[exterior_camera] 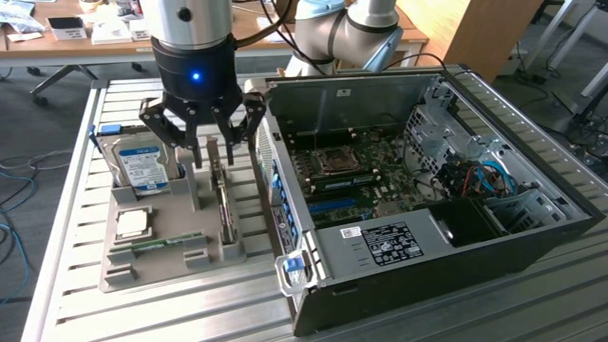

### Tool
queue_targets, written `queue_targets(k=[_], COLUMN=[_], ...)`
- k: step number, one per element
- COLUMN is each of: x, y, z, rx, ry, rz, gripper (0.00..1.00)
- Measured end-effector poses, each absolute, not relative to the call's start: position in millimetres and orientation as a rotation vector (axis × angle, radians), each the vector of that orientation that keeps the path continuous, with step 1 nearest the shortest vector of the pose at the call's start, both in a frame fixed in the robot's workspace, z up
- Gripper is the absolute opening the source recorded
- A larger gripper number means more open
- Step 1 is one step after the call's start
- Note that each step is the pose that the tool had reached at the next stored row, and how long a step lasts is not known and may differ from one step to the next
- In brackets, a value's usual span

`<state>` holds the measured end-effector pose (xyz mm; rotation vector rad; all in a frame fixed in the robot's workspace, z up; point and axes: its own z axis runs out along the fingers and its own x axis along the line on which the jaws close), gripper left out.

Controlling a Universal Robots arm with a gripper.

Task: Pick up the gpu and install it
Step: 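Pick up the gpu and move the gpu toward the slot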

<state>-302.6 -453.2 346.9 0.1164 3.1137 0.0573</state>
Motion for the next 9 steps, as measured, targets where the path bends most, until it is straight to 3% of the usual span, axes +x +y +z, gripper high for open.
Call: queue_targets(k=[9], x=[-302.6], y=[-453.2], z=[337.1], rx=[0.116], ry=[3.114], rz=[0.057], gripper=[0.47])
